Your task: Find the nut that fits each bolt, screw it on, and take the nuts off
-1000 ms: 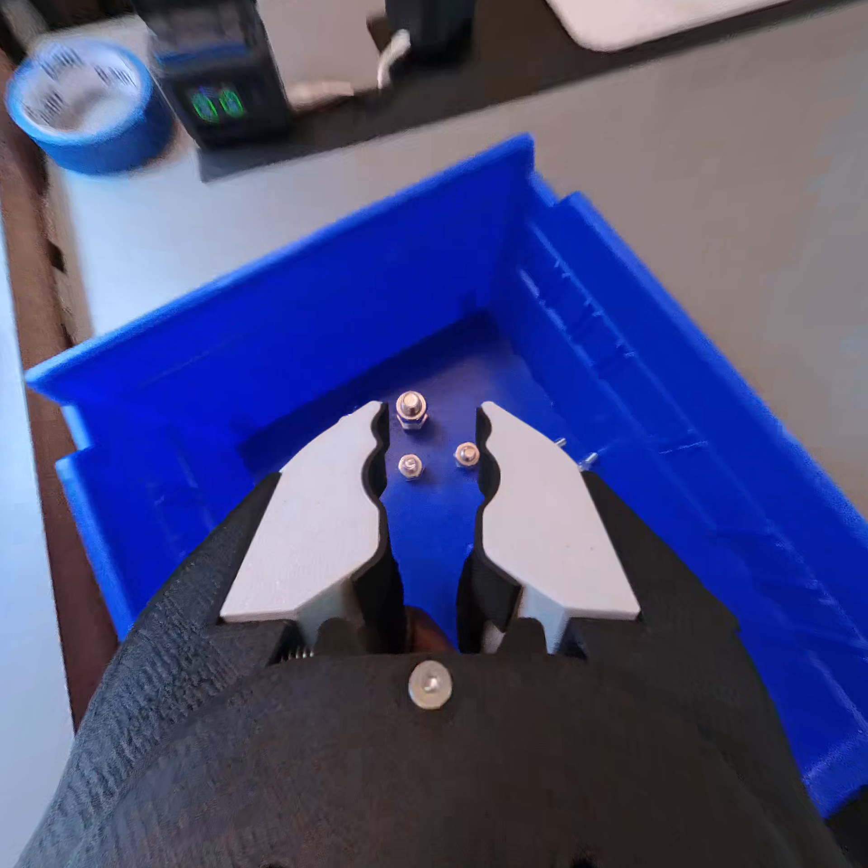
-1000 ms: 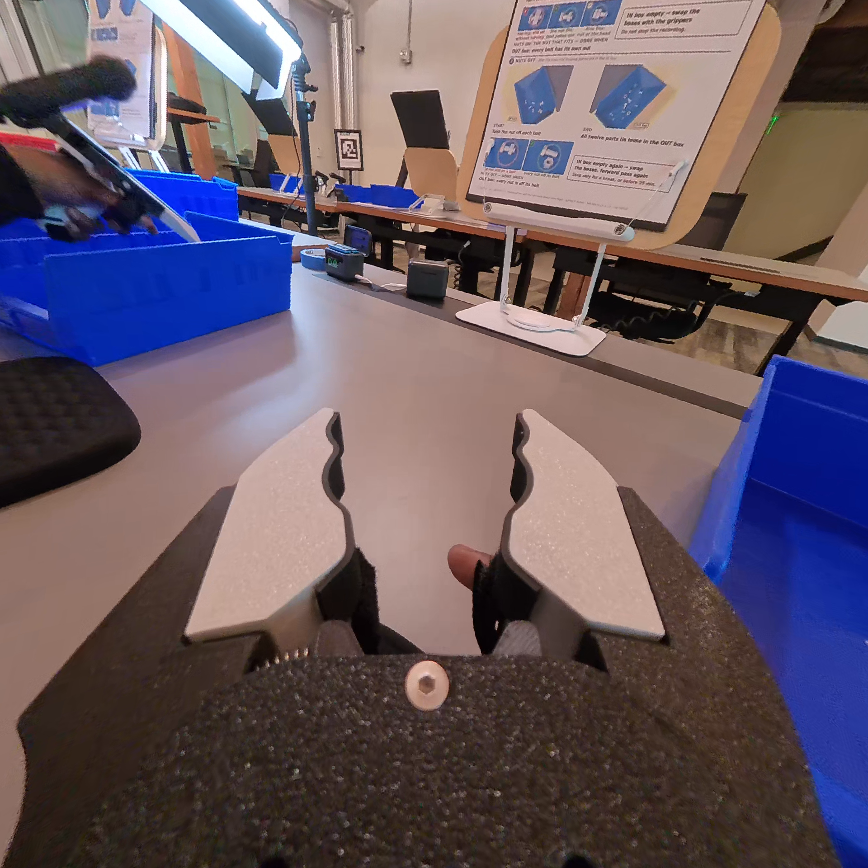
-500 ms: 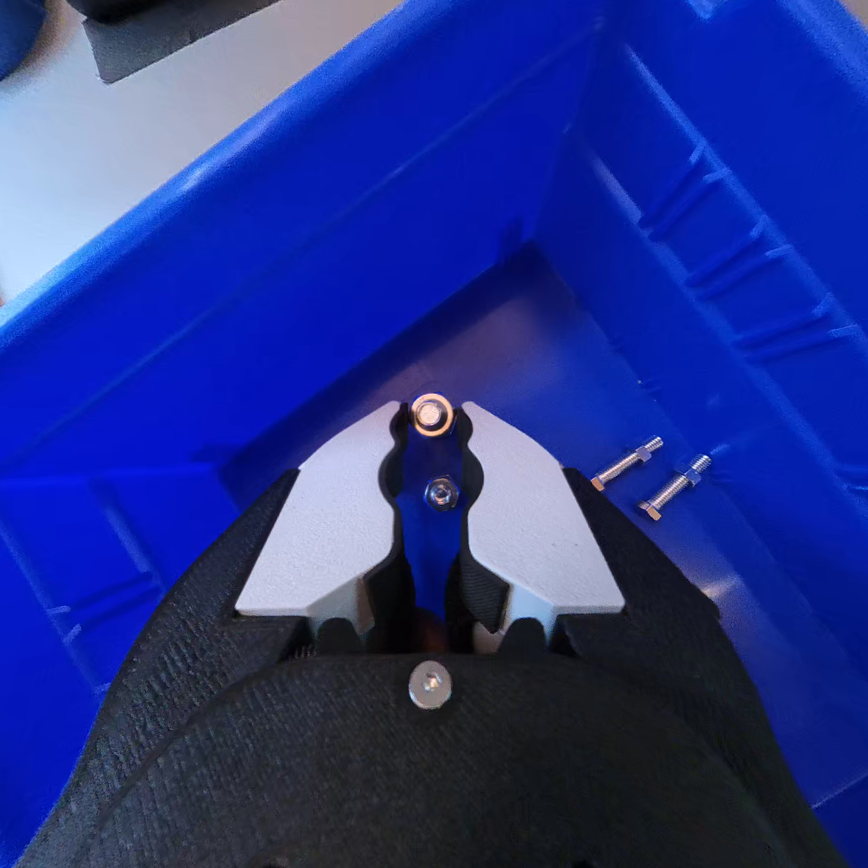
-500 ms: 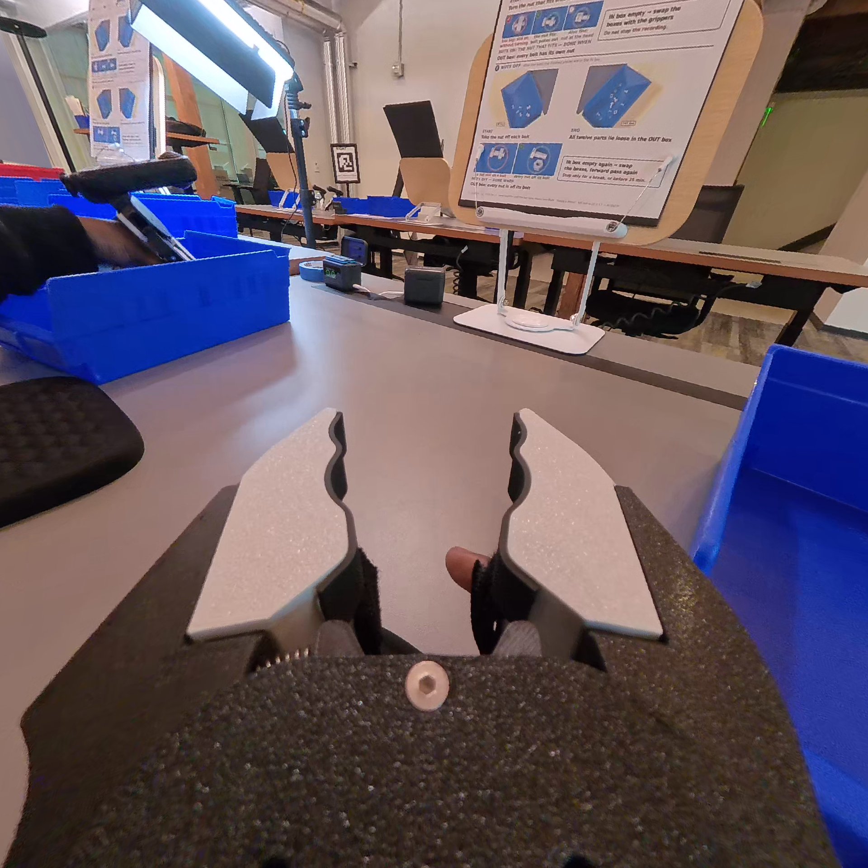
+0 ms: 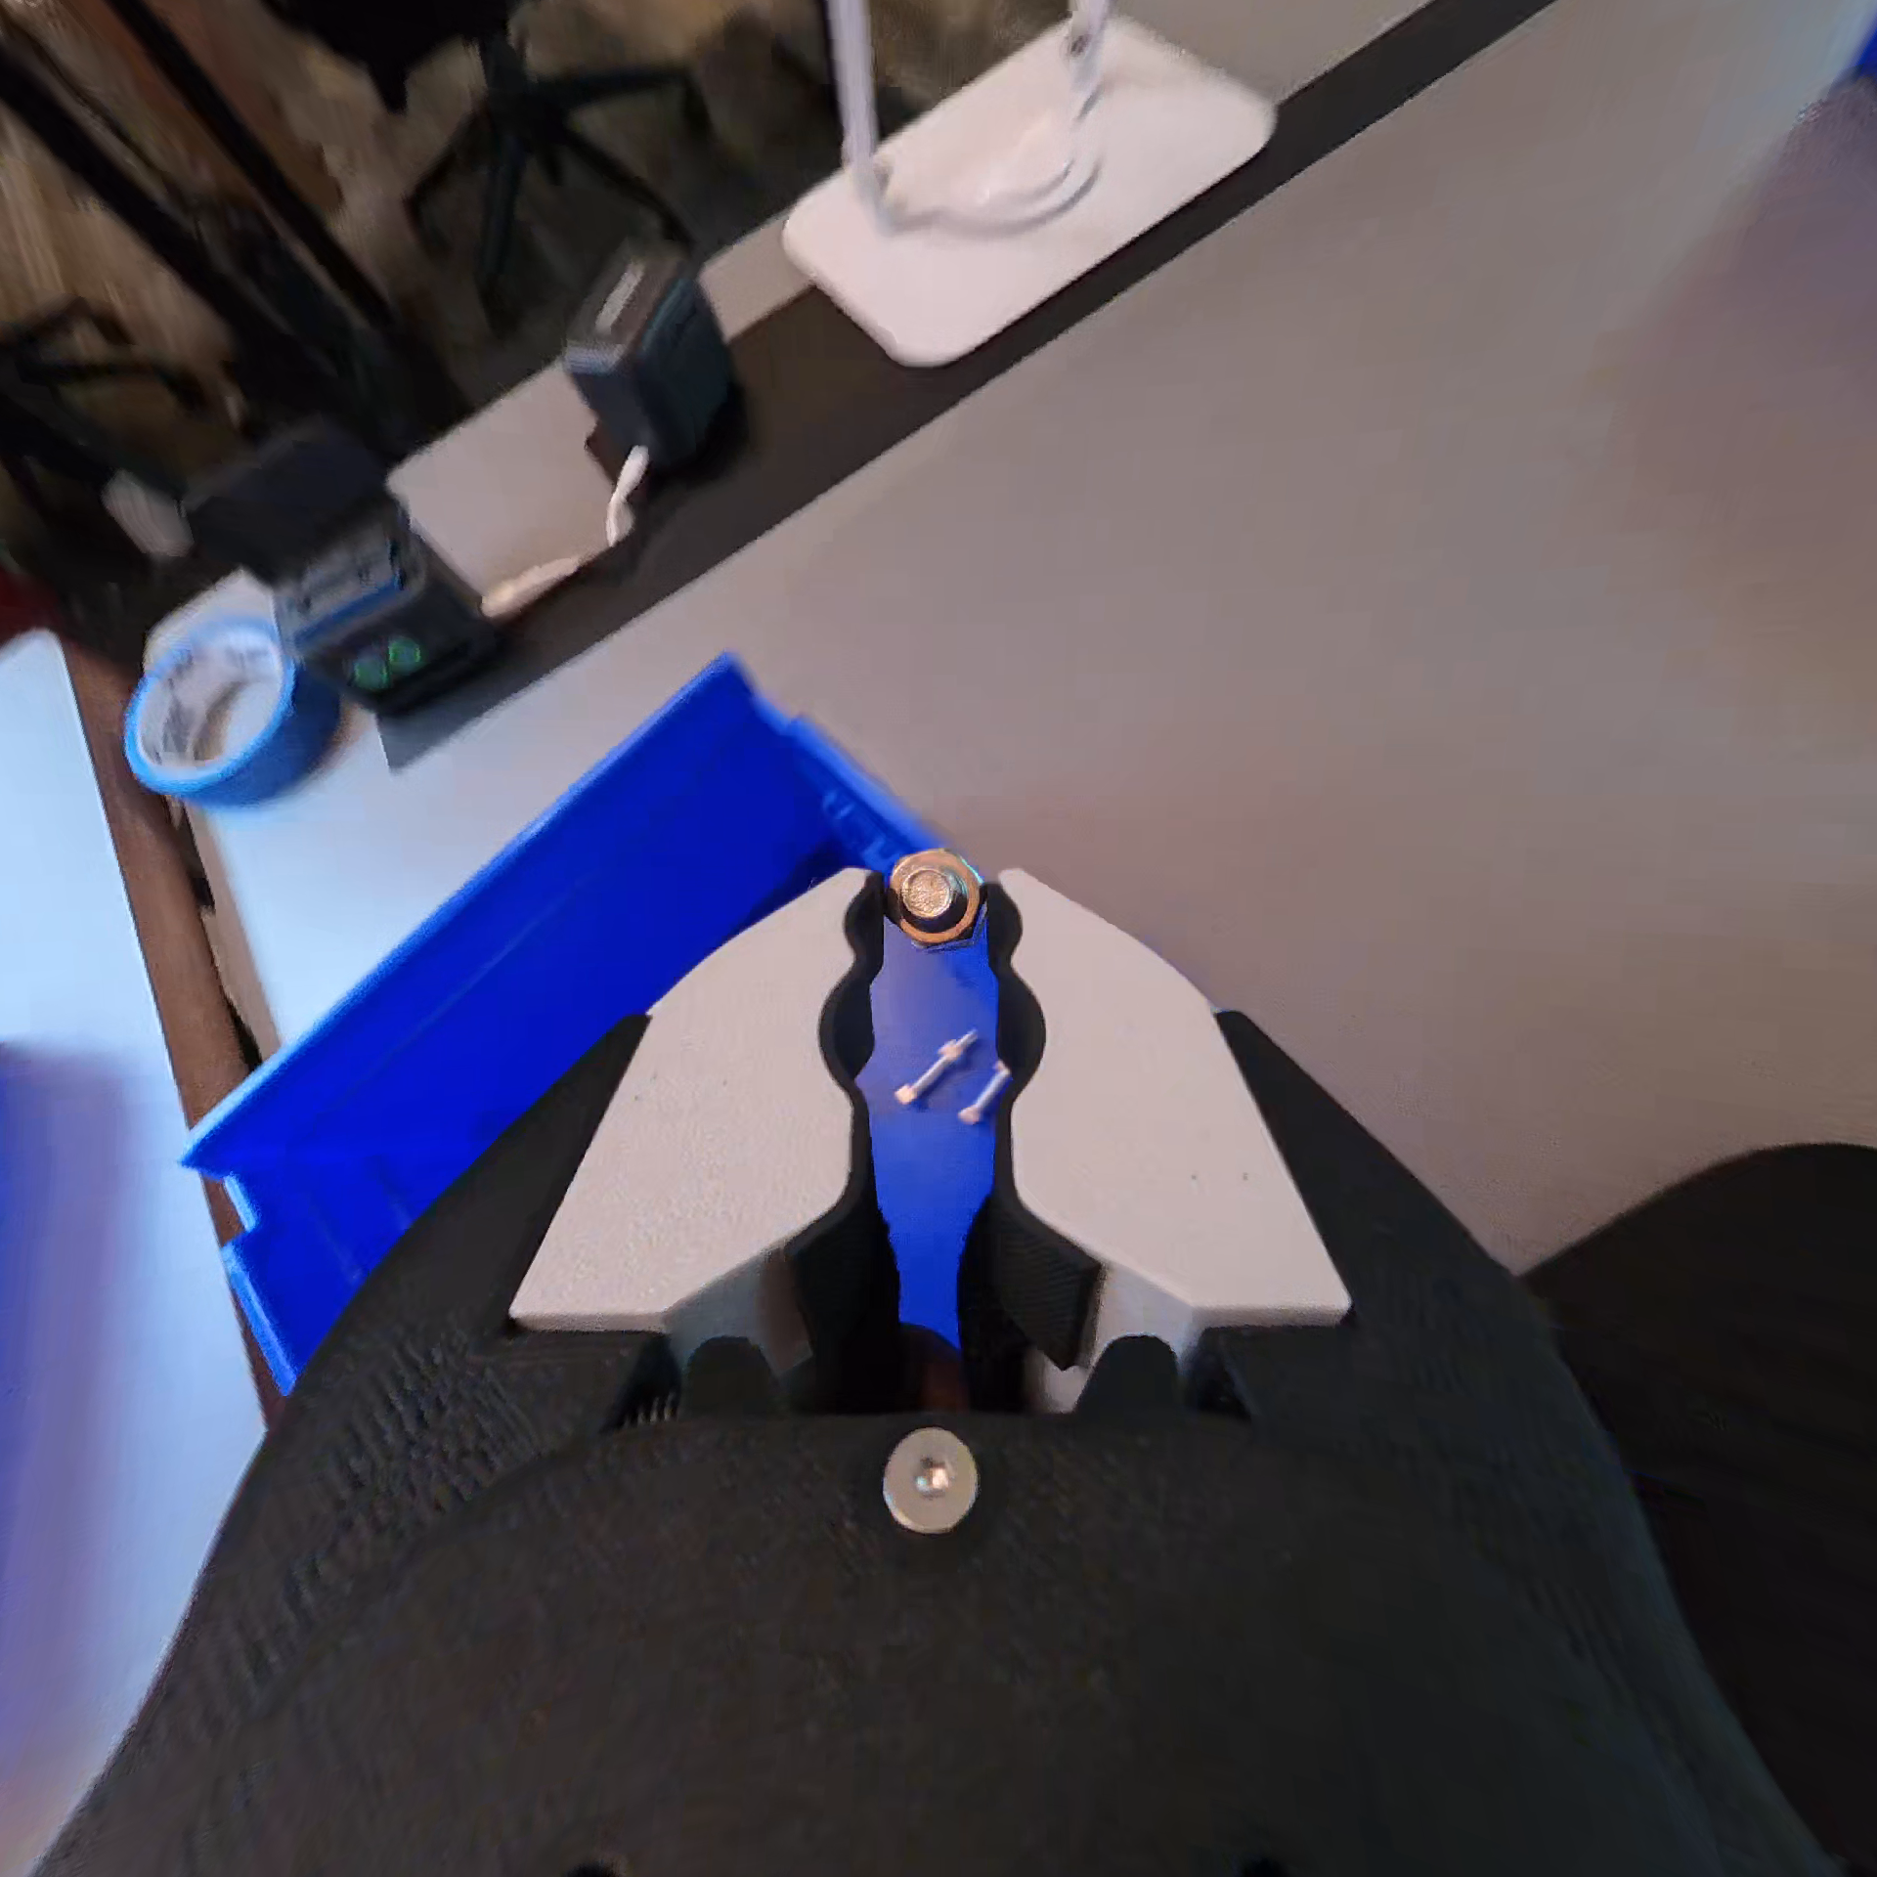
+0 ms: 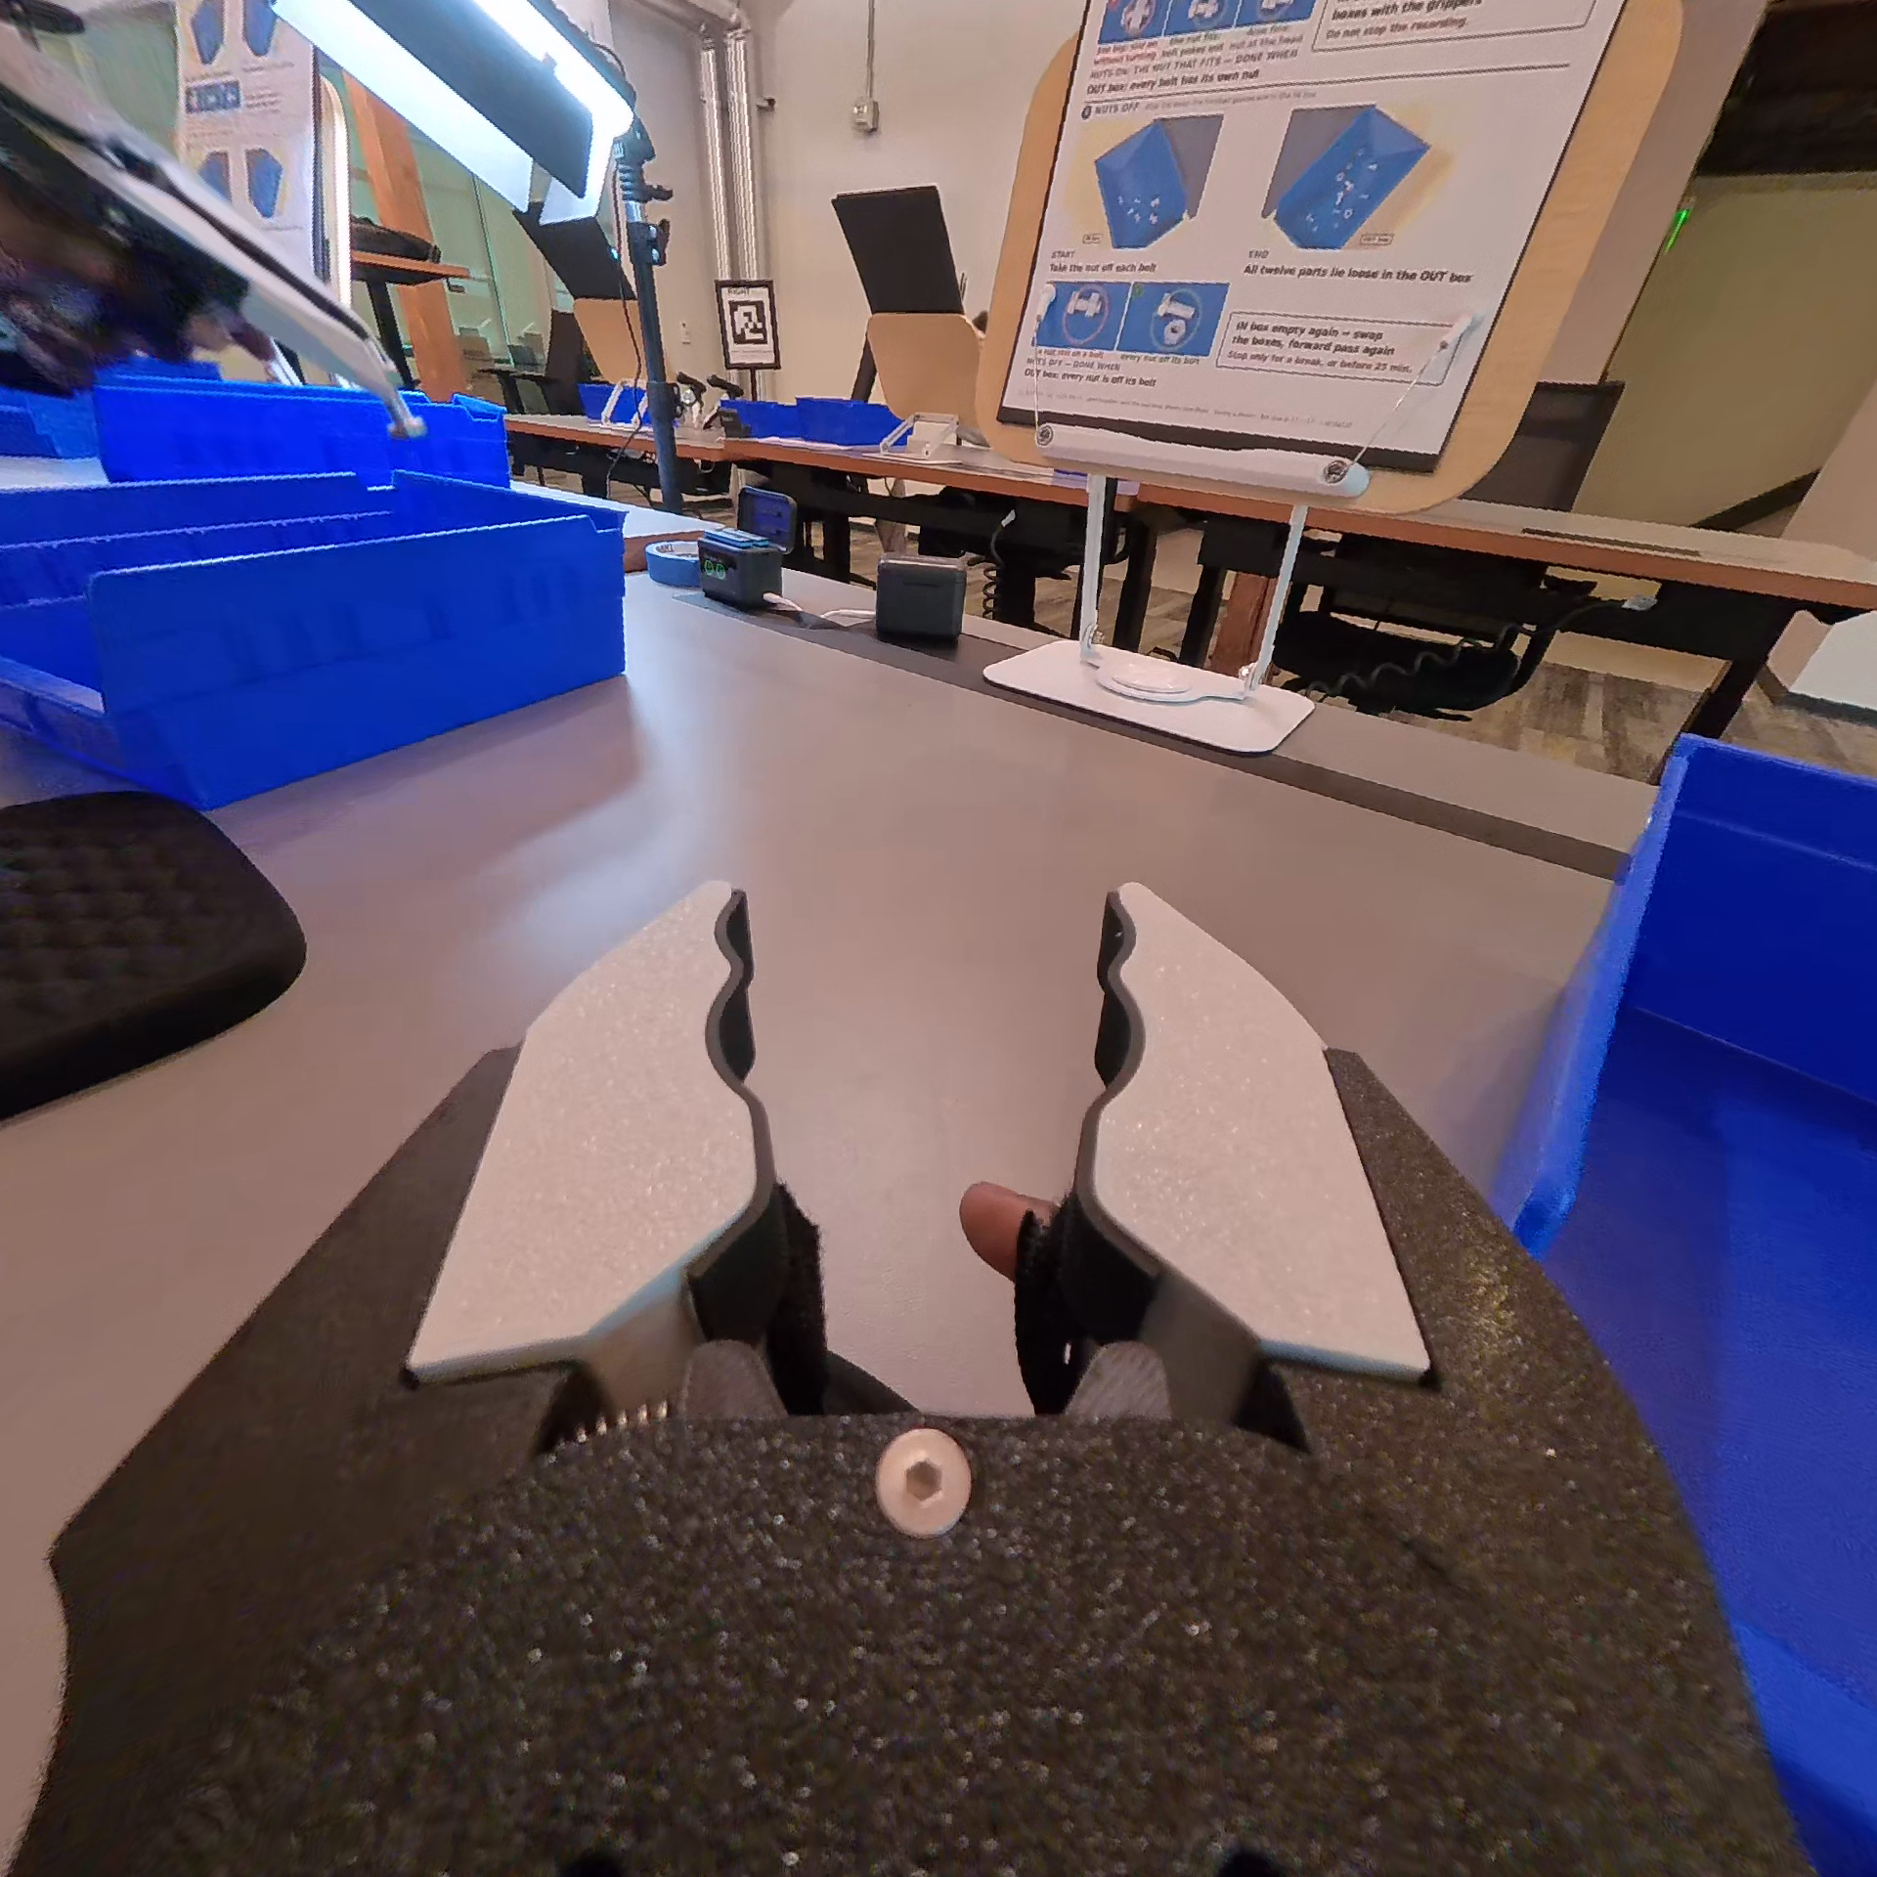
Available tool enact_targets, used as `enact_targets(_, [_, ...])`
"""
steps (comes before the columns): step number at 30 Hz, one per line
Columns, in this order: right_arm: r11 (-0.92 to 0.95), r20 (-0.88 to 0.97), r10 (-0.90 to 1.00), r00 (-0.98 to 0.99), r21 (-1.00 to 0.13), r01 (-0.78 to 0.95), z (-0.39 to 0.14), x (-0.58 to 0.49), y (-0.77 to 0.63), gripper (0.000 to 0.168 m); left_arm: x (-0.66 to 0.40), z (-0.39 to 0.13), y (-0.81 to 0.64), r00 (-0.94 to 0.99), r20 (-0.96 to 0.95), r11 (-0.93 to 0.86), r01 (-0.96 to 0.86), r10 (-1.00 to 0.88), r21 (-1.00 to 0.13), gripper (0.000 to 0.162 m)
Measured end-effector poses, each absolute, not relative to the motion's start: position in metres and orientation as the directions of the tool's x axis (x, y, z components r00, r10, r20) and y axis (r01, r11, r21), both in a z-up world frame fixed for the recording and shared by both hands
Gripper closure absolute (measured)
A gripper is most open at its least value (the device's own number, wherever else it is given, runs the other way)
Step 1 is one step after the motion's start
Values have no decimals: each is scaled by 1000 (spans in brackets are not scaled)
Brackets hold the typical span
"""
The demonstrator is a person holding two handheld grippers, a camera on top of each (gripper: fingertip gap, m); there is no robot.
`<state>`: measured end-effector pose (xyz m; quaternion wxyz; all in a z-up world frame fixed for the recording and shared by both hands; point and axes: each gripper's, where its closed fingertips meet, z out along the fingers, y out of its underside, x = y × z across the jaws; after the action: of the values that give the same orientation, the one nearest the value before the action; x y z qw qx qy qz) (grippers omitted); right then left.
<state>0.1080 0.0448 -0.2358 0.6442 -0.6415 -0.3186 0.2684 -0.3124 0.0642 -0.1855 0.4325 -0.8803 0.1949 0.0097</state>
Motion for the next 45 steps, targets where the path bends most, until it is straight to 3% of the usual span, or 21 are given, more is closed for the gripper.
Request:
enact_targets(6, [39,83,756,650,-996,81,-237,106,44,102,-187,-170,29,796,-218,-377,-484,-565,-790,143])
enact_targets(13, [43,90,759,645,-995,89,-238,105,43,104,-58,-228,-8,584,-158,-277,-585,-796,-762,143])
enact_targets(21, [55,129,760,637,-989,135,-242,101,42,104,-3,-299,-24,497,-109,-295,-662,-861,-689,142])
enact_targets(32, [53,149,771,620,-984,170,-247,96,41,106,0,-326,-33,484,-86,-326,-699,-871,-636,142])
enact_targets(36, [57,168,786,596,-978,200,-250,91,38,109,2,-327,-33,492,-67,-332,-676,-868,-658,142])
enact_targets(39, [52,183,842,507,-964,262,-255,76,26,122,2,-322,-34,504,-42,-336,-633,-863,-697,125])
enact_targets(45, [-20,73,977,202,-905,425,-284,22,-22,144,-4,-277,-34,525,28,-226,-316,-851,-921,103])
